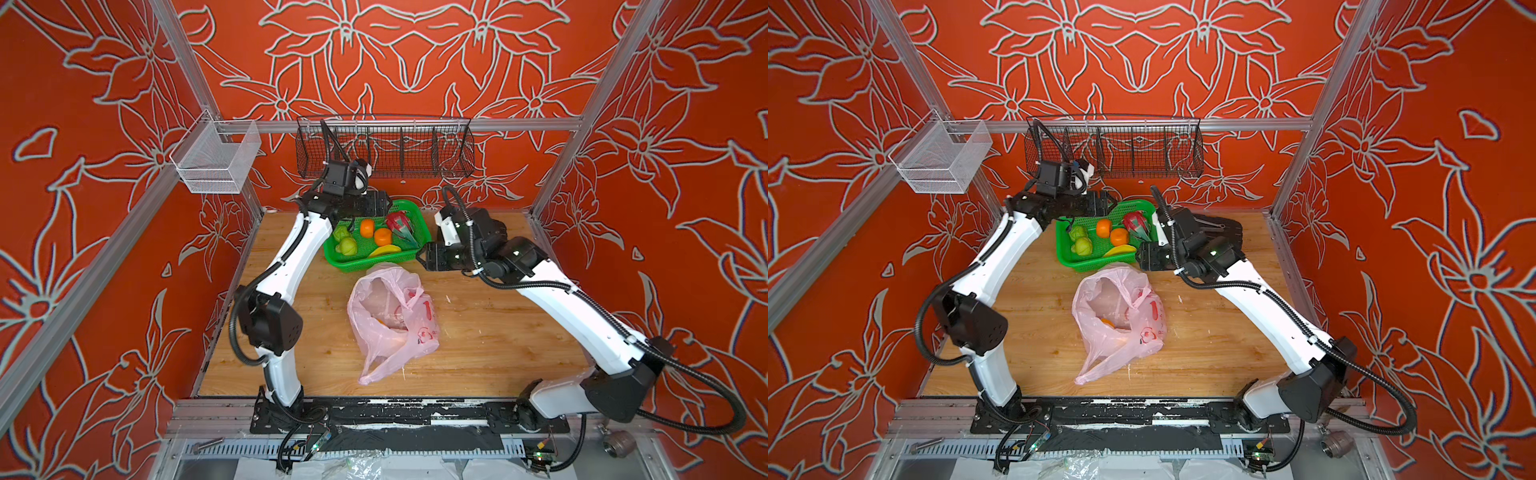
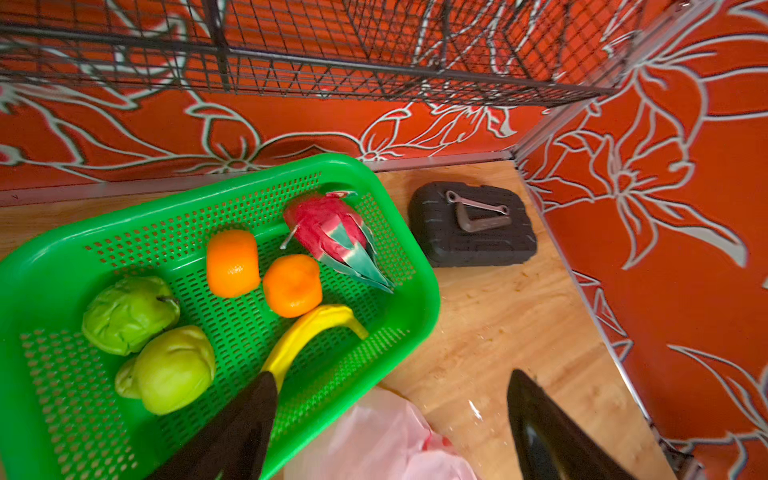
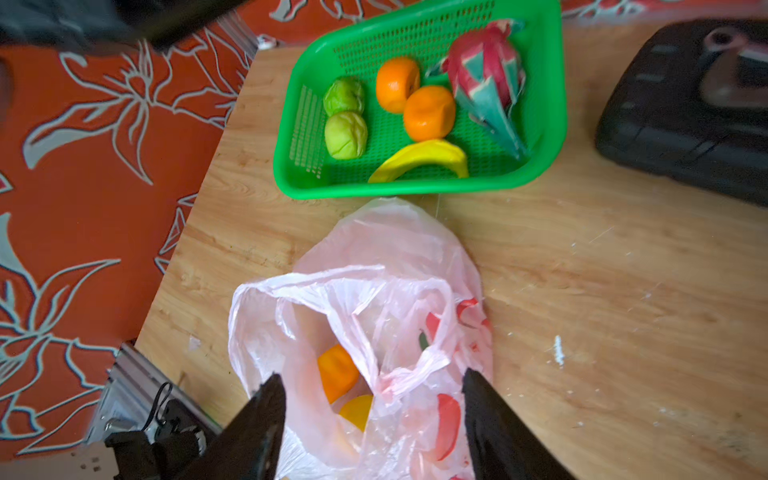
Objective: Untie the knot of the plastic bag and take out the fruit
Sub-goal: 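Move the right gripper into the bag opening while the left returns to the bag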
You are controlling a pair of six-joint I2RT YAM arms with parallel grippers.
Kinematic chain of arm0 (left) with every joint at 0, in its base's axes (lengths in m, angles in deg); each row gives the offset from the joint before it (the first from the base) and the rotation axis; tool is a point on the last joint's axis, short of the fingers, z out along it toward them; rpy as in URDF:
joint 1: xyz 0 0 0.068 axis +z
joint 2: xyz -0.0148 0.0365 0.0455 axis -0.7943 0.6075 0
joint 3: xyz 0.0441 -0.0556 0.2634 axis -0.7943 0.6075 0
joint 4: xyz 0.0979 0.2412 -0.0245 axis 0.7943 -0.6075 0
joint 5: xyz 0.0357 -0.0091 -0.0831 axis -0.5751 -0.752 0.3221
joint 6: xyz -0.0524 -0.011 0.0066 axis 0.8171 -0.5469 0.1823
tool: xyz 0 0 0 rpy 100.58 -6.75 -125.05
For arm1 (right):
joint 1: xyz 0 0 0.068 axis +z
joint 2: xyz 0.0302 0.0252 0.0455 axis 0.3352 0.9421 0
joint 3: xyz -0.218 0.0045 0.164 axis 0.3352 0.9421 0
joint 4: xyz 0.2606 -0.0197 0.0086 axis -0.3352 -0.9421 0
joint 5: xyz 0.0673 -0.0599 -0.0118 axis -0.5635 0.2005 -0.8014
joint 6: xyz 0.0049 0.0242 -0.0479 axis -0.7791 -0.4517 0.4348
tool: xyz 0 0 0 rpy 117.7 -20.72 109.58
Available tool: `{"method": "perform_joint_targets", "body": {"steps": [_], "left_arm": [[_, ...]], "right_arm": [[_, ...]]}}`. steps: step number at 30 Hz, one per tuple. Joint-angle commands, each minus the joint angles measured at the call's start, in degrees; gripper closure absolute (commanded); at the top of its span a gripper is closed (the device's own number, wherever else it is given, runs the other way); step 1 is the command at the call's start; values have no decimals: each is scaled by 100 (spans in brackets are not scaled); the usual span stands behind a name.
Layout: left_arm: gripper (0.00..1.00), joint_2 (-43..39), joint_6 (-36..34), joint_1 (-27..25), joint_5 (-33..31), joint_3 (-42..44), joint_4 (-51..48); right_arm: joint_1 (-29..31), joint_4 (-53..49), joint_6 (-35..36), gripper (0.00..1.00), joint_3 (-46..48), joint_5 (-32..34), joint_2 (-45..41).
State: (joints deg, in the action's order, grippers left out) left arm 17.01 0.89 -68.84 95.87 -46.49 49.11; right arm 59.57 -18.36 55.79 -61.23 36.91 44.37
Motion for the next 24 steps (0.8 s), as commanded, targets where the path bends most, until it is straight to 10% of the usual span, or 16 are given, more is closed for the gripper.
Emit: {"method": "perform_joint_targets", "body": {"steps": [1, 13, 24], "left_arm": [[14, -427, 135, 8, 282, 805, -1131], [13, -2538, -311, 25, 207, 3641, -1668], [16, -2592, -753, -36, 1354, 4862, -1755]], "right_arm": [[479, -85, -435, 40, 177, 105, 229], [1562, -2, -1205, 58, 509, 41, 1401], [2058, 129, -749, 66, 787, -1314, 2111]]}}
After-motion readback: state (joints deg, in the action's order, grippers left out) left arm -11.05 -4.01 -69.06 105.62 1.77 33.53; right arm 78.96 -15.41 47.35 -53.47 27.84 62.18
